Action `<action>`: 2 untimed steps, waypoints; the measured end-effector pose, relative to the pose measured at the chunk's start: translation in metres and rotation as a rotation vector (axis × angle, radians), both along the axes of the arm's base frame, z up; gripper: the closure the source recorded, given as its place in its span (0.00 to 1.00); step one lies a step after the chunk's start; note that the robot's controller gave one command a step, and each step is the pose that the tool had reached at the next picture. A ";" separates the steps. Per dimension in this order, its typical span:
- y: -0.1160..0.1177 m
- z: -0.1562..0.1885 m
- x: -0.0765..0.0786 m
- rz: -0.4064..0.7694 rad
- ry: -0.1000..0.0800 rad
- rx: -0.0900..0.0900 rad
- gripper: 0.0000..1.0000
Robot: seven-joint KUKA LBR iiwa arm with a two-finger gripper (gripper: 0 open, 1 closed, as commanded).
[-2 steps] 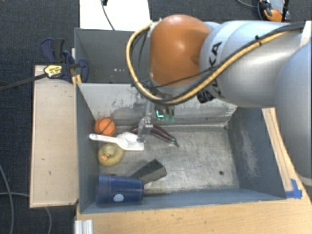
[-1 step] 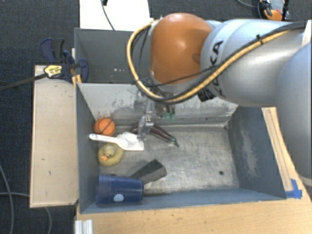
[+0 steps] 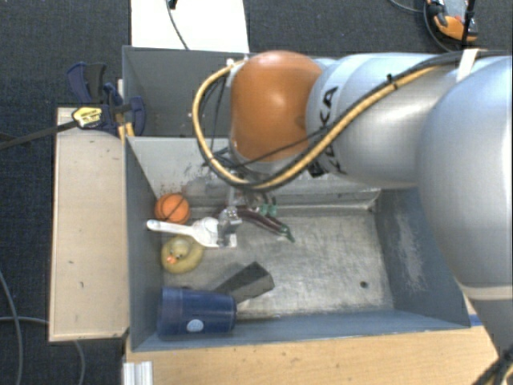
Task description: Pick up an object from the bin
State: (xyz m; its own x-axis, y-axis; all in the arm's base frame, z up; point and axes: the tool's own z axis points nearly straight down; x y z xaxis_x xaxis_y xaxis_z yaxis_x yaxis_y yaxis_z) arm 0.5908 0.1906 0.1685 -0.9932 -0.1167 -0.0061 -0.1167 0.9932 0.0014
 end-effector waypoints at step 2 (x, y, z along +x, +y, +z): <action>0.025 -0.038 -0.012 -0.034 0.004 -0.001 0.00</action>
Offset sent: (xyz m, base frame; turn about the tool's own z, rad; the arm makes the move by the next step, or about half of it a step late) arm -0.0126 0.0244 -0.0384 0.0333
